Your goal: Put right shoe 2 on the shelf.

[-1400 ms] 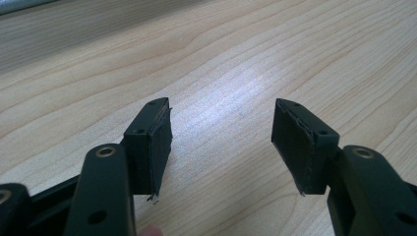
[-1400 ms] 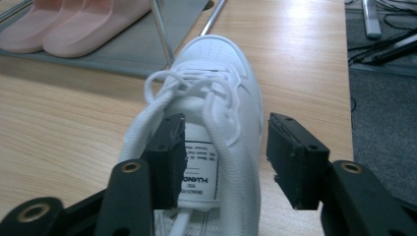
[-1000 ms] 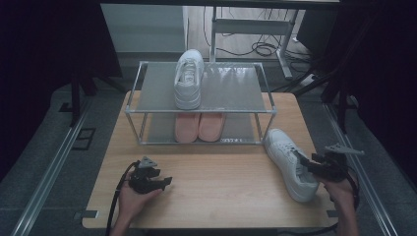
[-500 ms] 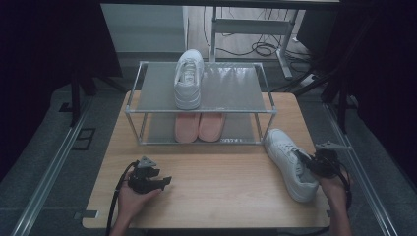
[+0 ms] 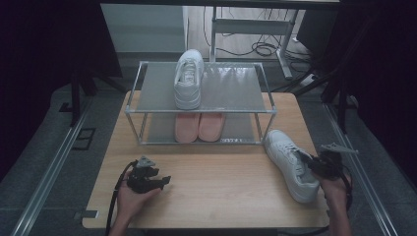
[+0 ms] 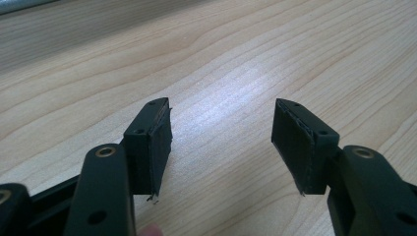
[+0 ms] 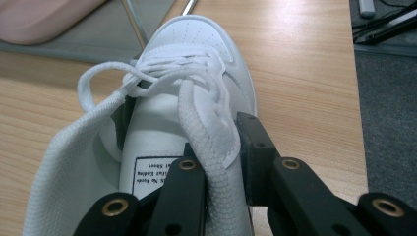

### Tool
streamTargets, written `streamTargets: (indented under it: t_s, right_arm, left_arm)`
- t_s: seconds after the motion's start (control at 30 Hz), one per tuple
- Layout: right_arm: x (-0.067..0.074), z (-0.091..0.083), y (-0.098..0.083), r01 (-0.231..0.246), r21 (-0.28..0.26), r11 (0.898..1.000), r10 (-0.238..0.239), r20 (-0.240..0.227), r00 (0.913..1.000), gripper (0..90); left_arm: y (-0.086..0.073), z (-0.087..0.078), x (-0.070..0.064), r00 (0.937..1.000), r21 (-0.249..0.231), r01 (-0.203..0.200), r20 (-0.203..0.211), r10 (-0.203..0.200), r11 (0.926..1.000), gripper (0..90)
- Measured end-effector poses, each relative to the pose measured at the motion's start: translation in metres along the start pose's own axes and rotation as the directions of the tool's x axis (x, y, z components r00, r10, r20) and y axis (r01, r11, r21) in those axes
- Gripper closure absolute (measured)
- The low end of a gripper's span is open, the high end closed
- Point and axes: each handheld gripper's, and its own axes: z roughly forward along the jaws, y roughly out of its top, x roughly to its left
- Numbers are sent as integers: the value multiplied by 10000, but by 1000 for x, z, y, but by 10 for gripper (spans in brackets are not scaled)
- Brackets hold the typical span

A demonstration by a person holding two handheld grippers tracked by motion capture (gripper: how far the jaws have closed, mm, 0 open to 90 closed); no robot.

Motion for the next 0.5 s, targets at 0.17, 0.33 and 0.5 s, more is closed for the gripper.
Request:
streamTargets:
  t_s: [0.17,0.33,0.5]
  right_arm:
    - [3,-13,-3,-116,-456,9989,108,-174,9998,815]
    - [7,-26,-4,-36,-744,9972,21,-201,9998,815]
    - [16,-50,-5,44,-1139,9935,-74,-261,9996,816]
  left_arm:
    - [0,-2,1,10000,-52,16,1,-16,10000,410]
    - [0,-3,1,10000,-90,21,-8,-21,10000,410]
    - [0,-5,2,10000,-171,78,20,-77,9998,410]
